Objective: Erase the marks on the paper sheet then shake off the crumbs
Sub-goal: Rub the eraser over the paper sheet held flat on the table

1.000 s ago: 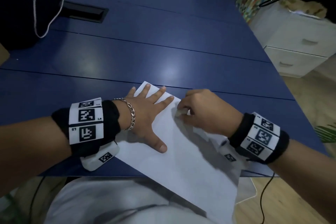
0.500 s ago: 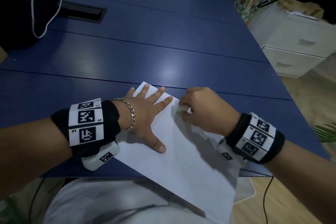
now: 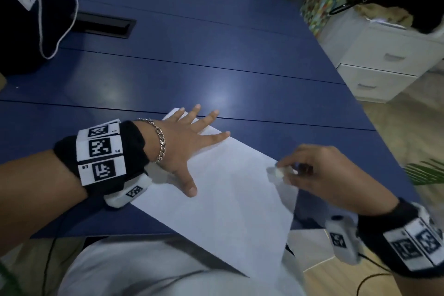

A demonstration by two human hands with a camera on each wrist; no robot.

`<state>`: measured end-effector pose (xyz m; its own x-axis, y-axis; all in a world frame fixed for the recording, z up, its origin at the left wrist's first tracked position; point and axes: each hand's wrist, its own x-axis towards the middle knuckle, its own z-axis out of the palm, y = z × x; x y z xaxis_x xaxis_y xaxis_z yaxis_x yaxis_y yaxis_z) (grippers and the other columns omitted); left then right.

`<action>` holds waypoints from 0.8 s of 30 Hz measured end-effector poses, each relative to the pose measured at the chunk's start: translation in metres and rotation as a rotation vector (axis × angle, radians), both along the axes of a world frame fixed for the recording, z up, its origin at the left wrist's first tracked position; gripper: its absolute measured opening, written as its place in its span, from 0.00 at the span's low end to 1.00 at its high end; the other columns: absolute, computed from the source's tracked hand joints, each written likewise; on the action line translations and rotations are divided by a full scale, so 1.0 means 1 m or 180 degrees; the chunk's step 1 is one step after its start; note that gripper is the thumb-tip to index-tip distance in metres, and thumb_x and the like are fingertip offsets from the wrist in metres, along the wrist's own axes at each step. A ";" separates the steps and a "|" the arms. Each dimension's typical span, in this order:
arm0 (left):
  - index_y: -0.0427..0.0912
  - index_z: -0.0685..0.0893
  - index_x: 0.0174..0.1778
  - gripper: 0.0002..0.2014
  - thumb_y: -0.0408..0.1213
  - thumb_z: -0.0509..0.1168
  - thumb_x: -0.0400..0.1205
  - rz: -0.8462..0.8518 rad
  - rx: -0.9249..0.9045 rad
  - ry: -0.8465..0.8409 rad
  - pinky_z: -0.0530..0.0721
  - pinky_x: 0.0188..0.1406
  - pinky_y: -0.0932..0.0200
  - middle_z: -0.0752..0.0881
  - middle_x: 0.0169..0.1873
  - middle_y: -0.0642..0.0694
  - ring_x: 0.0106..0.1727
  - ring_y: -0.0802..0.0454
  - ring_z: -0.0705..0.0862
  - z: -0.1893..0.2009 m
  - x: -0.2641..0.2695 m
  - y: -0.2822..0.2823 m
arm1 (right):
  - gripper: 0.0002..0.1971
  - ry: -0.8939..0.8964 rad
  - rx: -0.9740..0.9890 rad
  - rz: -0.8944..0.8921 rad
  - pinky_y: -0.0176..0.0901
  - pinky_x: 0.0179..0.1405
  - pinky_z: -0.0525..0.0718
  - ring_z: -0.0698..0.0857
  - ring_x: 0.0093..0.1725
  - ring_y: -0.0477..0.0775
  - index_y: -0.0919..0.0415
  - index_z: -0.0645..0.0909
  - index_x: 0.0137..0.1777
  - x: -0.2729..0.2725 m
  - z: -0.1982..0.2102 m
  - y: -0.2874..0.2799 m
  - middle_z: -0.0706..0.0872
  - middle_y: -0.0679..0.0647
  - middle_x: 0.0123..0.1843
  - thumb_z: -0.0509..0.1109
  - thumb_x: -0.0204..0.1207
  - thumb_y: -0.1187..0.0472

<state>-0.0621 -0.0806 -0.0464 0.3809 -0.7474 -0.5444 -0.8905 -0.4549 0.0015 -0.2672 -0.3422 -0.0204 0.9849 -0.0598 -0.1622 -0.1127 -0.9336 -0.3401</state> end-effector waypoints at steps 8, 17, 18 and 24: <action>0.65 0.35 0.91 0.63 0.69 0.76 0.73 0.0172 -0.0209 -0.0388 0.40 0.90 0.37 0.24 0.89 0.46 0.91 0.33 0.31 0.015 0.020 0.010 | 0.04 -0.0054 0.0154 0.0191 0.32 0.43 0.80 0.84 0.50 0.40 0.35 0.88 0.55 -0.039 -0.020 0.040 0.83 0.34 0.50 0.75 0.82 0.43; 0.62 0.39 0.92 0.52 0.65 0.69 0.83 0.0568 -0.0398 0.0237 0.52 0.91 0.41 0.34 0.92 0.51 0.93 0.43 0.40 0.016 0.015 0.015 | 0.07 -0.0002 0.0320 0.0316 0.30 0.43 0.80 0.85 0.50 0.40 0.38 0.88 0.56 -0.029 0.004 0.059 0.84 0.35 0.51 0.73 0.81 0.44; 0.64 0.39 0.92 0.52 0.69 0.67 0.81 0.0598 -0.0404 0.0302 0.52 0.91 0.39 0.33 0.92 0.53 0.93 0.43 0.39 0.015 0.014 0.013 | 0.05 -0.0106 0.0266 0.0232 0.29 0.43 0.78 0.85 0.49 0.40 0.38 0.89 0.55 -0.023 0.009 0.053 0.85 0.35 0.48 0.74 0.81 0.46; 0.77 0.33 0.87 0.55 0.81 0.64 0.73 0.0707 -0.0215 0.0302 0.50 0.88 0.26 0.28 0.90 0.50 0.92 0.30 0.37 0.000 0.005 -0.009 | 0.05 -0.0374 0.0057 -0.0013 0.34 0.45 0.83 0.86 0.44 0.40 0.41 0.91 0.55 0.028 0.009 0.032 0.89 0.37 0.45 0.76 0.81 0.49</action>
<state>-0.0569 -0.0898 -0.0463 0.4894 -0.6870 -0.5371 -0.7632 -0.6354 0.1173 -0.2389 -0.3097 -0.0114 0.9970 -0.0618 -0.0467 -0.0747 -0.9268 -0.3680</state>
